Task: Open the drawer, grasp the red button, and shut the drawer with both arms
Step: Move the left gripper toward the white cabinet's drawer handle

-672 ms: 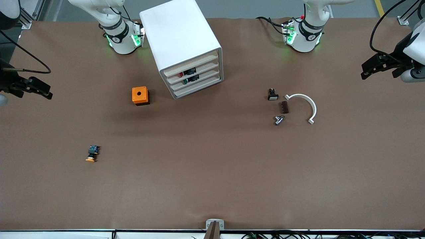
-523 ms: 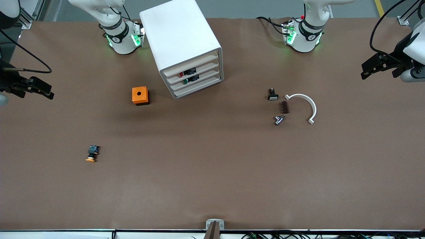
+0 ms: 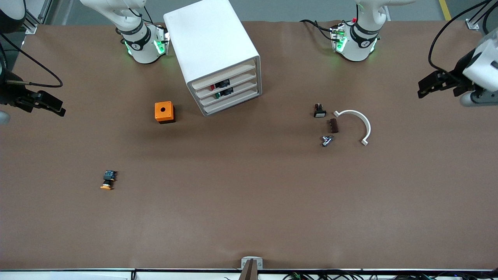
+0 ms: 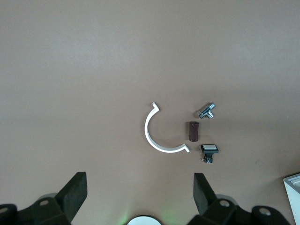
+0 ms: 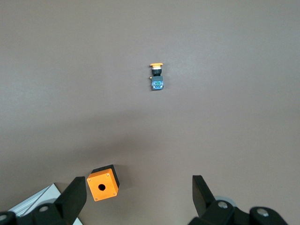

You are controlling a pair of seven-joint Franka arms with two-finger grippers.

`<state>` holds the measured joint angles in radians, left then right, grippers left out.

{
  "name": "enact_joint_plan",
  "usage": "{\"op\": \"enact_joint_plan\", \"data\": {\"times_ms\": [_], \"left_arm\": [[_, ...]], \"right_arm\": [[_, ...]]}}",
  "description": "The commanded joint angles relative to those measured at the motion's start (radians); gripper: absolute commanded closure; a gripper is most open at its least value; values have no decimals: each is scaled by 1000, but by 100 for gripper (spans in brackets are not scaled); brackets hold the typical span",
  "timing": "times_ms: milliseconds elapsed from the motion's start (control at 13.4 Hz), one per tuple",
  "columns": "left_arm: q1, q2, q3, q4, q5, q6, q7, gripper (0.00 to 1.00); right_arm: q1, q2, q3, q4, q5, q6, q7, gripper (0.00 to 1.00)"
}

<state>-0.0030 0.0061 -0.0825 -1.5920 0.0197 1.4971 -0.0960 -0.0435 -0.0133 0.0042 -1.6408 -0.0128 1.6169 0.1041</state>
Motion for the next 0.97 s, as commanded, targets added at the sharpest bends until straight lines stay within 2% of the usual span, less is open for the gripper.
{"op": "enact_joint_plan", "data": {"times_ms": [0, 224, 448, 598, 897], "left_arm": [[-26, 119, -8, 64, -6, 37, -4, 0], [-69, 210, -40, 63, -23, 121, -111, 0], [-139, 303, -53, 66, -23, 170, -305, 0], [-190, 388, -54, 102, -39, 170, -414, 0], [-284, 495, -54, 138, -79, 172, -751, 0]], "right_arm": [[-15, 1, 4, 15, 16, -12, 16, 0], [-13, 6, 2, 12, 11, -19, 16, 0], [-7, 7, 2, 12, 16, -77, 63, 0], [2, 7, 7, 10, 17, -78, 181, 0], [65, 7, 7, 10, 20, -86, 402, 0]]}}
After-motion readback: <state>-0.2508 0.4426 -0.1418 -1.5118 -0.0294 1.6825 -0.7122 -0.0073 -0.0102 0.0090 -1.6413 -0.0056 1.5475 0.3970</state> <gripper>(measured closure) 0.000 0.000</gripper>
